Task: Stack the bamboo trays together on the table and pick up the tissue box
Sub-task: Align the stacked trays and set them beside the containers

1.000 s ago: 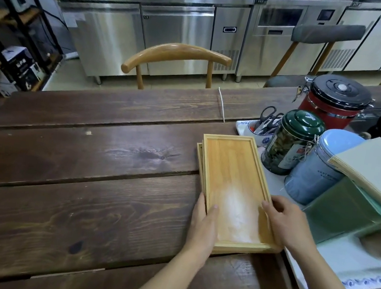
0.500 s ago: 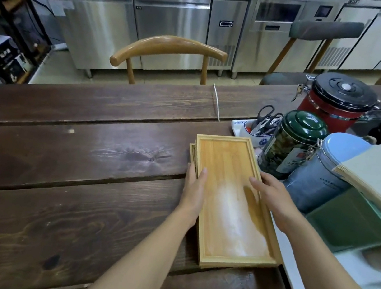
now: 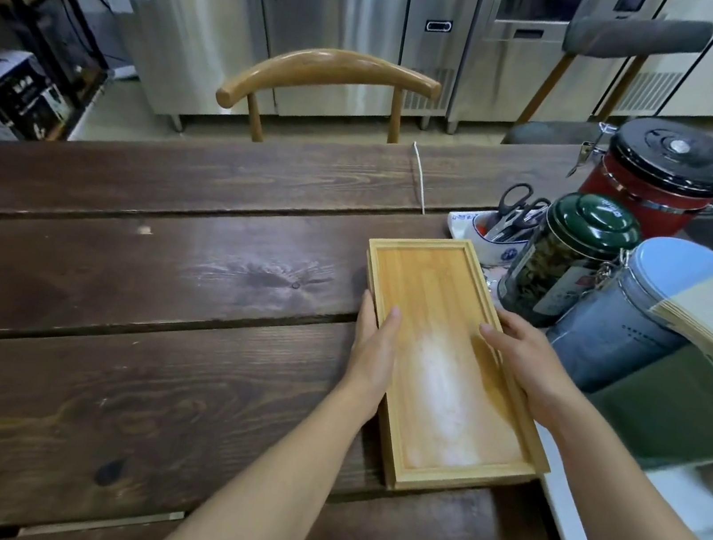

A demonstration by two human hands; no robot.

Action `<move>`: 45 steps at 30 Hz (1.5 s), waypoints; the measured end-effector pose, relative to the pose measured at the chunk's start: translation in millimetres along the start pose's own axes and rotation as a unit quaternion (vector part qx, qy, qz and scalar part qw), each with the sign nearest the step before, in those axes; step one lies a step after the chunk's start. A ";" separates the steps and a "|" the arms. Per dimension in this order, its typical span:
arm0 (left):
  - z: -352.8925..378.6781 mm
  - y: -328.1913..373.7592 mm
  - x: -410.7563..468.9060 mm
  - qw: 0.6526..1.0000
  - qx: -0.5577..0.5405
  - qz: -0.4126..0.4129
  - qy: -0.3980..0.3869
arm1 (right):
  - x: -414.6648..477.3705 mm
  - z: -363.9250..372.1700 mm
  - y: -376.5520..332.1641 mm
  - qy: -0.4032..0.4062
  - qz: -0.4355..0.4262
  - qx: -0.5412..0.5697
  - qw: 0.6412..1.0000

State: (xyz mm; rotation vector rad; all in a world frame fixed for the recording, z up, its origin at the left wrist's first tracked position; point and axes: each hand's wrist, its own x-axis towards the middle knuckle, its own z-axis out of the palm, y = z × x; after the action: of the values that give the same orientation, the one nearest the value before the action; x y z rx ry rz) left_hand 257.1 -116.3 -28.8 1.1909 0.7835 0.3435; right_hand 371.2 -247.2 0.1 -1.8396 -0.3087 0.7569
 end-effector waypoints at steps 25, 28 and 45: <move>-2.6 -16.2 -56.8 0.999 0.038 -0.020 -0.024 | -34.2 -6.2 21.5 -0.013 -0.024 -0.047 0.999; -7.5 -15.3 -66.9 0.997 0.057 -0.030 -0.029 | -42.8 -9.1 24.6 -0.023 -0.031 -0.072 0.997; -168.1 31.6 -176.9 0.820 0.559 0.118 0.048 | -122.6 69.1 -21.2 0.020 -0.128 -0.442 0.888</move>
State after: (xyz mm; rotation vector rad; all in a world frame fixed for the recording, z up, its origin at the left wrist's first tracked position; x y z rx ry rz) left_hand 21.2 -97.9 38.3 2.4128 0.9493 0.1149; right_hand 237.0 -253.7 46.8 -2.5810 -0.9719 0.3997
